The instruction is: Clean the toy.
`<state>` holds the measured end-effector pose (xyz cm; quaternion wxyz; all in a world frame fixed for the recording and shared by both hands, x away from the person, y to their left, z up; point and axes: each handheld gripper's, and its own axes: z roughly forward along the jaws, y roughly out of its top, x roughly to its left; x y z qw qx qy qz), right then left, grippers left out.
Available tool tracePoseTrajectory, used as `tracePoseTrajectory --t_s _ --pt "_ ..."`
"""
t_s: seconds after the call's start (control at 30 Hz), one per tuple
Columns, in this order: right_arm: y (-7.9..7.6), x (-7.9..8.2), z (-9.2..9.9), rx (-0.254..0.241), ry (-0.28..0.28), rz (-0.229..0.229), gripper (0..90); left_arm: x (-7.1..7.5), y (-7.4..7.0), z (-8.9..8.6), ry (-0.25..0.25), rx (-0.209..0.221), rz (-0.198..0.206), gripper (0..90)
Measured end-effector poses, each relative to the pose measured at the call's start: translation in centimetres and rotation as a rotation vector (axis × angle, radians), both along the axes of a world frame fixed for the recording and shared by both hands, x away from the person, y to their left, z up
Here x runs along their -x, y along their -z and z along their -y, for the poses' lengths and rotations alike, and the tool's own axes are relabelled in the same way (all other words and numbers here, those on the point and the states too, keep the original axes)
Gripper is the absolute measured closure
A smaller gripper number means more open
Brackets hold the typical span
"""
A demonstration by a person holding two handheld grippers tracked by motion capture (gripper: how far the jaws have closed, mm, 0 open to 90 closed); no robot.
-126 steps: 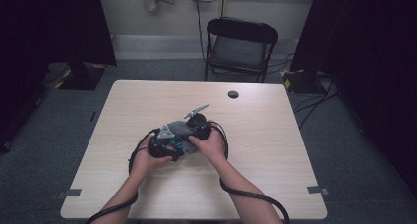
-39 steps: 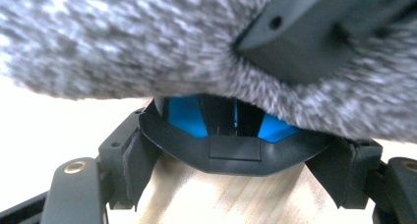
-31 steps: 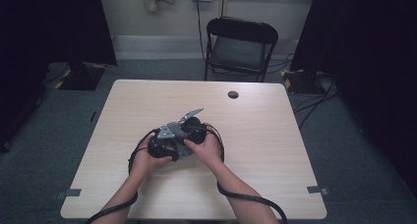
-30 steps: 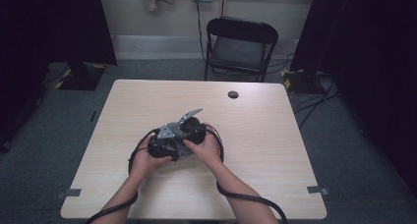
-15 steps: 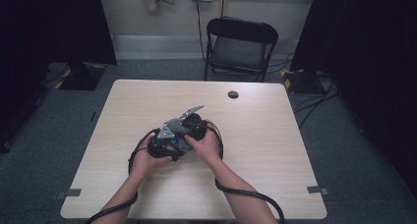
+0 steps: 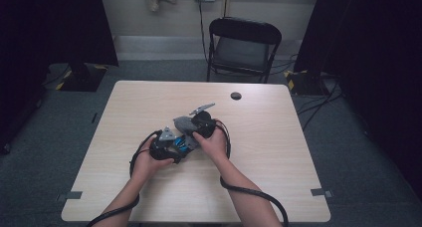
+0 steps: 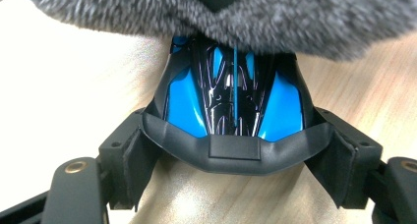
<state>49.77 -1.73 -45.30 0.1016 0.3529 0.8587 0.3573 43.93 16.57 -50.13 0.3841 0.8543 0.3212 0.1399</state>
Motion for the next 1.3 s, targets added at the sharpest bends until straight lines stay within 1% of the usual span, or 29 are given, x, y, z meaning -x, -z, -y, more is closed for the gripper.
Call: tracePoseTrajectory --t_s 0.1,0.27,0.33,0.37,0.53,0.6,0.7,0.87,0.93,1.3 --pt "0.0 -0.2 0.4 0.014 0.018 0.017 67.0 0.0 0.0 0.0 0.000 0.000 0.000 24.7" --pt "0.3 -0.9 1.5 0.011 0.052 0.015 67.0 0.0 0.0 0.0 0.000 0.000 0.000 24.8" --pt "0.5 -1.1 1.9 0.010 0.051 0.011 66.8 0.0 0.0 0.0 -0.001 0.002 -0.001 24.8" --pt "0.5 -1.1 2.0 0.008 0.059 0.005 66.8 0.0 0.0 0.0 -0.001 0.002 0.000 24.8" --pt "0.7 -1.3 2.4 0.015 0.076 0.009 66.7 0.0 0.0 0.0 0.000 0.000 0.000 24.8" --pt "0.8 -1.5 2.8 0.015 0.096 0.006 66.7 0.0 0.0 0.0 -0.001 0.001 0.000 24.8" --pt "1.1 -1.7 3.4 -0.013 0.118 -0.010 66.7 0.0 0.0 0.0 -0.001 0.002 -0.001 24.8" --pt "1.1 -1.8 3.7 -0.001 0.126 -0.012 66.7 0.0 0.0 0.0 -0.001 0.001 -0.001 24.7" --pt "1.1 -1.8 3.8 0.010 0.126 -0.004 66.7 0.0 0.0 0.0 0.001 0.000 -0.001 24.8" --pt "1.3 -2.2 4.7 0.010 0.151 -0.007 66.7 0.0 0.0 0.0 0.000 0.001 -0.002 24.8"
